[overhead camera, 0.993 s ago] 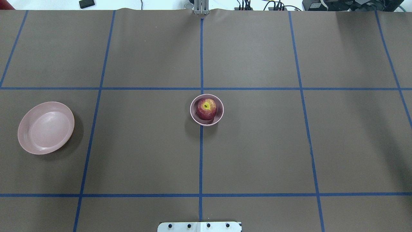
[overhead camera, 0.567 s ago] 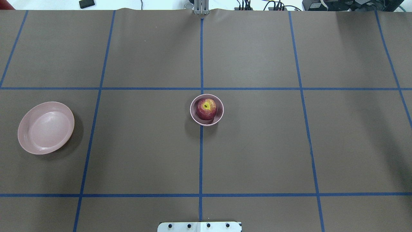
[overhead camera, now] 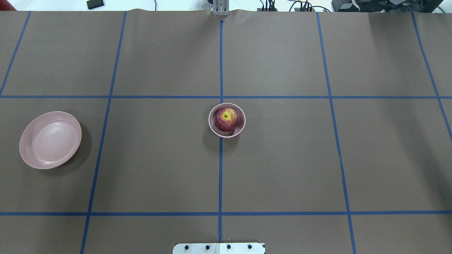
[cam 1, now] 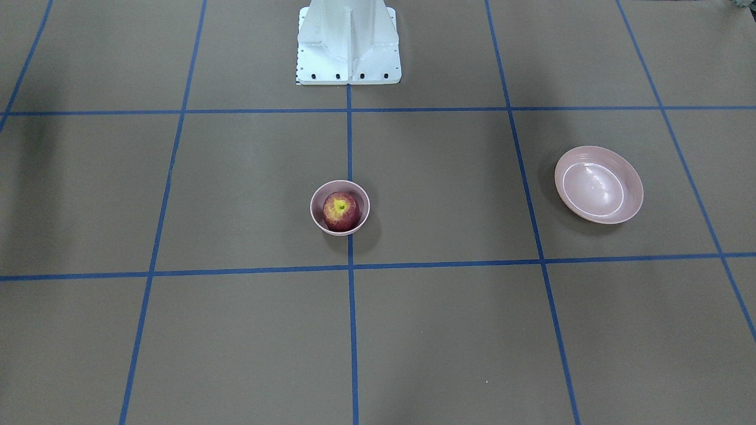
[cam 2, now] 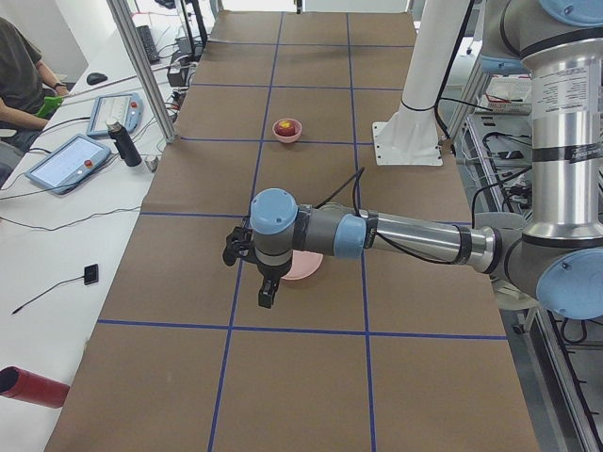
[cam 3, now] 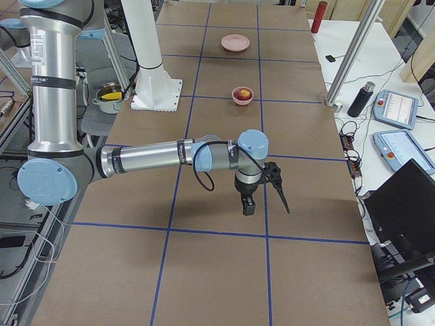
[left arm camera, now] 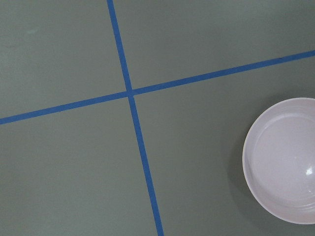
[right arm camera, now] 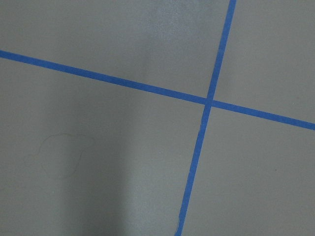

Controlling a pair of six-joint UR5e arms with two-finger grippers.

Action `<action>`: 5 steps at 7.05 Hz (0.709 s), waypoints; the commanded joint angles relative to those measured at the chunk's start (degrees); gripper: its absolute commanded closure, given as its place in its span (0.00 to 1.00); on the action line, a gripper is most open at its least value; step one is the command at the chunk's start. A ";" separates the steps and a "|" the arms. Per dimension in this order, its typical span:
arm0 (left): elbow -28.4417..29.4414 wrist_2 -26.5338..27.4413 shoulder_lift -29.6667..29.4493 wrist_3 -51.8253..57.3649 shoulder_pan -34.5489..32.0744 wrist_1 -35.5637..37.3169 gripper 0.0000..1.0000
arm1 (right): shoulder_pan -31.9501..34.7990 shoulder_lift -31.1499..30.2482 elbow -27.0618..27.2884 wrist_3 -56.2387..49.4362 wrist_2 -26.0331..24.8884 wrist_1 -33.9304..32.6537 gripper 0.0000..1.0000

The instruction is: Move apple from plate to bowl

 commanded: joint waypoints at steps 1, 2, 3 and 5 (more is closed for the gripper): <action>-0.10 0.04 -0.01 -0.01 0.08 -0.17 0.02 | 0.00 -0.01 0.00 0.06 0.00 0.03 0.00; -0.01 0.12 -0.01 -0.01 0.08 -0.18 0.02 | 0.00 -0.01 0.00 0.06 0.08 0.03 0.00; 0.17 0.13 -0.01 -0.01 0.08 -0.18 0.02 | 0.00 -0.01 0.00 -0.03 0.08 0.03 0.00; 0.69 0.04 -0.10 -0.01 0.17 -0.18 0.02 | -0.27 0.34 0.52 0.14 0.08 0.03 0.00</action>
